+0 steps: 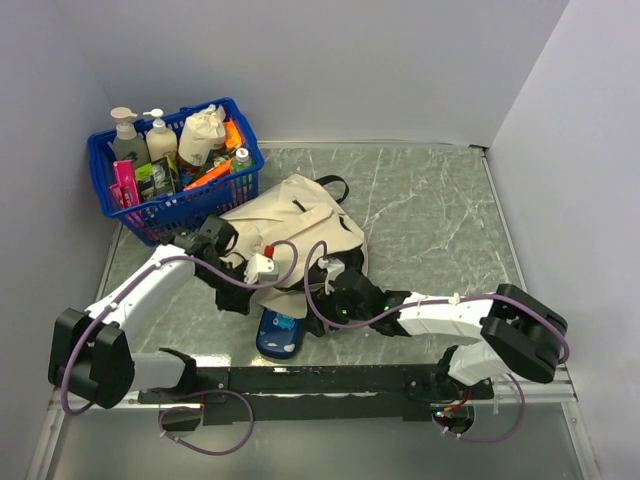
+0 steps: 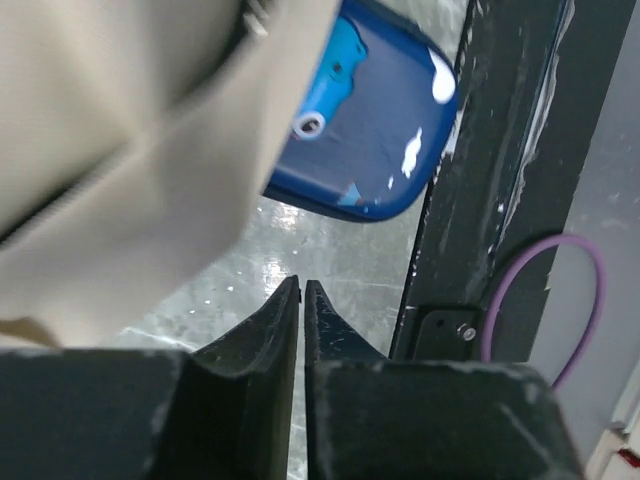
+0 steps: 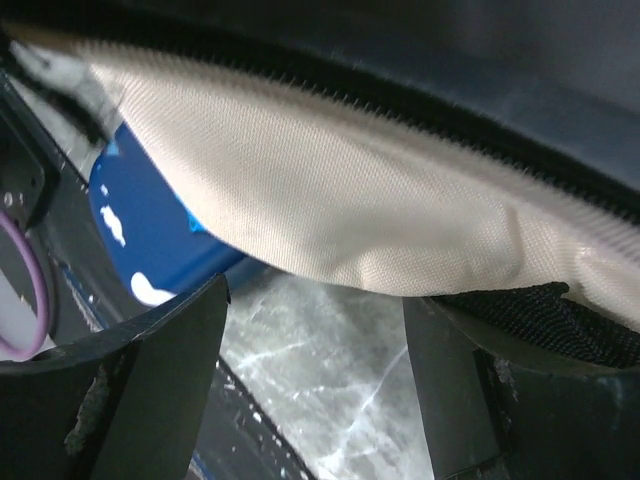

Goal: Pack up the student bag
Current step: Pick up the stationery from the center of the board.

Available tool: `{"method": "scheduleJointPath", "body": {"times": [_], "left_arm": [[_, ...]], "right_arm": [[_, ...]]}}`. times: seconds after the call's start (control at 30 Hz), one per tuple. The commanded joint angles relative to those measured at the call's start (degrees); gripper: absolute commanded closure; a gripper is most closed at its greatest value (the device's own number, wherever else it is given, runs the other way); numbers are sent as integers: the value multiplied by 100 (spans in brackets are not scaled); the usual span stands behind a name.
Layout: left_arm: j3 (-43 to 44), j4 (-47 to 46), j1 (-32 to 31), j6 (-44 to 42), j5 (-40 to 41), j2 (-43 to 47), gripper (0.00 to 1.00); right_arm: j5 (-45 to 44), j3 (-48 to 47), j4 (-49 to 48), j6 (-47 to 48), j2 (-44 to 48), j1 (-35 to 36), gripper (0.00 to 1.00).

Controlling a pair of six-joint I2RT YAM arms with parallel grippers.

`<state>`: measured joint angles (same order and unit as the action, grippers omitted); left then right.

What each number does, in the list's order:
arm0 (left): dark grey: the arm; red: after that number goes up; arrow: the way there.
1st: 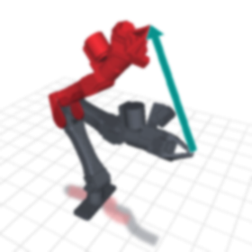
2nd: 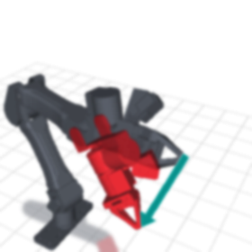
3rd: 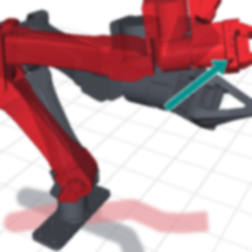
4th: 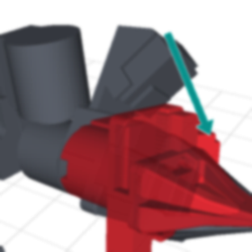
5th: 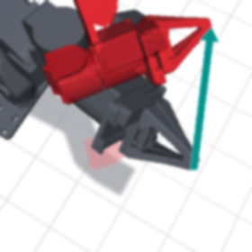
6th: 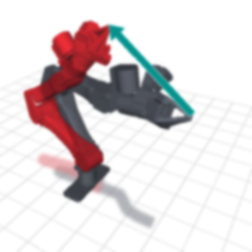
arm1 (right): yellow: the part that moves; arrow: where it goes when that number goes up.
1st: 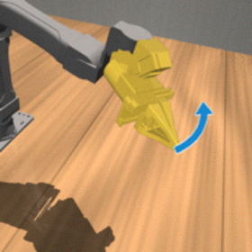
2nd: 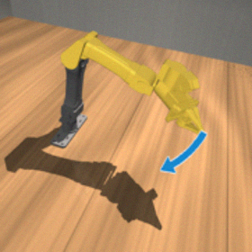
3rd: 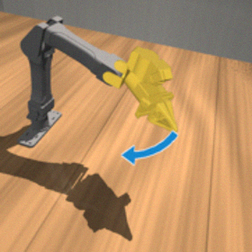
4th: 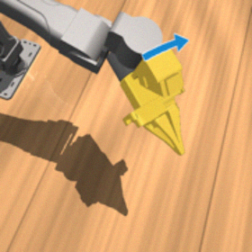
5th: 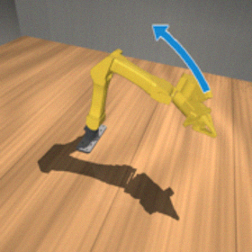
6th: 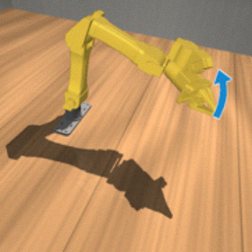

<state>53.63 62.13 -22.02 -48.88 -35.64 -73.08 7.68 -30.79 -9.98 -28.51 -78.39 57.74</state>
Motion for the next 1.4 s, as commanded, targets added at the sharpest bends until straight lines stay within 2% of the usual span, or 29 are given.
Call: {"method": "scheduleJointPath", "body": {"times": [0.0,0.07,0.17,0.2,0.23,0.33,0.43,0.6,0.9,1.13,1.23,1.37], "left_arm": [[-395,-200,49,-815,-347,372,92],[-650,-376,49,-912,-269,548,96],[-1185,-1112,49,-948,47,785,99],[-1336,-1411,49,-765,144,830,99],[-1476,-2145,57,-606,284,865,99],[-1750,-2993,49,-132,689,734,99],[-1882,-3301,-109,-192,838,541,99],[-1961,-3734,-820,89,1234,128,99],[-1488,-4042,-1989,458,1498,-751,99],[-75,-3884,-3017,871,1682,-1979,99],[445,-3848,-3325,1170,1692,-2411,99],[526,-4147,-3370,1565,1832,-2431,99]], "right_arm": [[-645,-164,-734,-84,-334,-61,22],[-645,-331,-716,-137,-466,-174,22],[-392,-367,-891,-277,-554,-368,22],[-347,-358,-935,-295,-555,-386,21],[-312,-358,-936,-347,-572,-386,22],[-162,-201,-1015,-479,-502,-386,22],[-162,-25,-1050,-567,-283,-395,22],[-179,309,-1094,-761,95,-535,21],[-144,1064,-1226,-1148,736,-860,20],[-425,1874,-1199,-1306,2132,-895,20],[-382,2094,-1086,-1210,2539,-948,19],[145,2252,-840,-1034,2539,-1456,19]]}}
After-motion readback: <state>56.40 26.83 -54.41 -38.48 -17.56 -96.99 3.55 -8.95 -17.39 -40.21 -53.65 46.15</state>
